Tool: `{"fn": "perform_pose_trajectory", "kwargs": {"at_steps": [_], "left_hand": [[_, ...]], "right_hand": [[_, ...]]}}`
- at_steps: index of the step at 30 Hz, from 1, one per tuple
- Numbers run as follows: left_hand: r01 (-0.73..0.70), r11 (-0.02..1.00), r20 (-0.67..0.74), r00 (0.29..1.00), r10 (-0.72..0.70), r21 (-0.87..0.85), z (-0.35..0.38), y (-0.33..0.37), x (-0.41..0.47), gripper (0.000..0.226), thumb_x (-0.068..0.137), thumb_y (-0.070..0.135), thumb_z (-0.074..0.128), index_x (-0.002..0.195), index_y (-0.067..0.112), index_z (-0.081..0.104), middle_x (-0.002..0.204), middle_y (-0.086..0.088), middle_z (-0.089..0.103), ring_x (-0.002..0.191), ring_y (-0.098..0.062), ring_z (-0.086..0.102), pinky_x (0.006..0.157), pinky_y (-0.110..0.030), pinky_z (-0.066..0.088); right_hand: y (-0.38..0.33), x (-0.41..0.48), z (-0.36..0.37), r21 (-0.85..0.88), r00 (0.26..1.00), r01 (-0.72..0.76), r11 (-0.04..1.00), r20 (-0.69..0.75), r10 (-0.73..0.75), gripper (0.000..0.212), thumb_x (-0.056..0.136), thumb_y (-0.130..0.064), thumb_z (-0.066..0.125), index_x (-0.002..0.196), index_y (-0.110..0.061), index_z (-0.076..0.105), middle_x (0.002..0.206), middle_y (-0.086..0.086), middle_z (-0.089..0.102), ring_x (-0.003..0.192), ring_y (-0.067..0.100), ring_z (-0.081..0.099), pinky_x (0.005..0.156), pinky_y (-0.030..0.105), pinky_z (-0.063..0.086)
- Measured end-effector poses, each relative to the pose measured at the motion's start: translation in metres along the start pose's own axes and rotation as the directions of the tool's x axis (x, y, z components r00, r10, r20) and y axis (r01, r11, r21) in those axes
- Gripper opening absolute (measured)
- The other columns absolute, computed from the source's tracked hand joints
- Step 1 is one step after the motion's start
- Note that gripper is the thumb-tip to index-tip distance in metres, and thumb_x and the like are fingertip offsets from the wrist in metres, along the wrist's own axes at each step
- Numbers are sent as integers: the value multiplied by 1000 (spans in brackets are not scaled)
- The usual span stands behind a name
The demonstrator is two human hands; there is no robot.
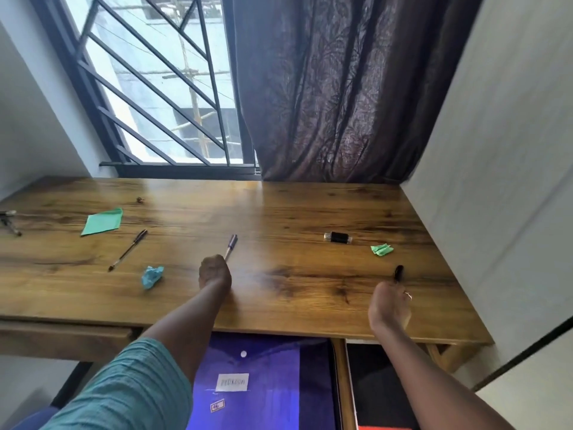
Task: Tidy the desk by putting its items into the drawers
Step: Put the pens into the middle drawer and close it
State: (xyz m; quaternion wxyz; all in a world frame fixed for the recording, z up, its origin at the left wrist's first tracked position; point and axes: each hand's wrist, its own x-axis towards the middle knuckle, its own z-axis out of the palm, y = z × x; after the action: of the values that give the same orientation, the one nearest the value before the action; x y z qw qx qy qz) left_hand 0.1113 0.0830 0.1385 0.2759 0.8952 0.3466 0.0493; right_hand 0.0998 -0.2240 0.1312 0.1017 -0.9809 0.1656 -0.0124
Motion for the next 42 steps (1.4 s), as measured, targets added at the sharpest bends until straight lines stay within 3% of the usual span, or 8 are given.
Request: {"fn": "perform_pose_trajectory", "kwargs": {"at_steps": [6,15,20,26,31,35,39,42], "left_hand": [[-10,987,72,997,-2,163,-23,-12,-33,32,93,15,54,122,4,60,119,-17,63,110,-31,62,88,-34,51],[-109,993,226,969,98,37,-45,-85,-156,30,84,26,63,103,3,68,108,-19,68,106,-36,63,80,-33,51],[-83,996,352,933,81,-8,-52,-138,-211,30,83,29,65,97,3,70,98,-15,73,97,-28,68,75,-31,51],[-67,996,500,865,29,59,-42,-193,-266,32,82,26,67,106,4,67,103,-12,68,105,-27,66,82,-31,52],[-52,995,630,776,-12,84,-31,-226,-296,13,78,12,64,83,1,70,87,-15,73,86,-28,73,73,-37,61],[-63,993,679,734,-24,103,-27,-234,-309,14,85,2,59,97,1,66,82,-9,64,88,-28,72,75,-38,61],[-102,990,667,745,9,101,-22,-241,-321,30,99,12,41,128,7,48,126,-8,55,106,-17,61,88,-24,53],[-36,998,661,750,-11,57,-20,-246,-325,41,99,20,41,138,6,37,131,-9,49,90,-9,57,74,-22,52]], "right_hand": [[-2,-33,-13,40,995,-90,995,37,88,8,91,-11,56,95,-11,62,96,8,66,87,19,63,59,24,44],[-27,-162,6,336,985,-160,928,116,127,21,91,-4,48,109,-4,59,107,15,66,100,32,64,74,35,51],[-32,-257,37,302,983,-36,953,180,-20,26,89,-6,43,108,-4,60,113,14,64,106,31,61,82,35,49],[-31,-349,66,252,943,-68,965,333,-20,29,91,-8,39,113,-6,58,119,13,62,113,29,58,87,33,47],[-26,-388,79,251,930,-104,962,368,4,32,95,-14,30,107,-9,60,116,14,64,108,32,60,78,30,44],[-23,-406,80,138,924,-17,990,382,-38,31,96,-12,38,116,-9,61,117,8,64,108,24,61,83,29,50],[-24,-409,84,80,919,23,997,391,-52,32,97,-9,38,121,-7,58,121,8,62,111,23,60,83,27,49],[-24,-414,85,64,908,46,997,413,-69,27,97,-11,40,114,-9,62,115,6,65,103,19,62,70,22,43]]}}
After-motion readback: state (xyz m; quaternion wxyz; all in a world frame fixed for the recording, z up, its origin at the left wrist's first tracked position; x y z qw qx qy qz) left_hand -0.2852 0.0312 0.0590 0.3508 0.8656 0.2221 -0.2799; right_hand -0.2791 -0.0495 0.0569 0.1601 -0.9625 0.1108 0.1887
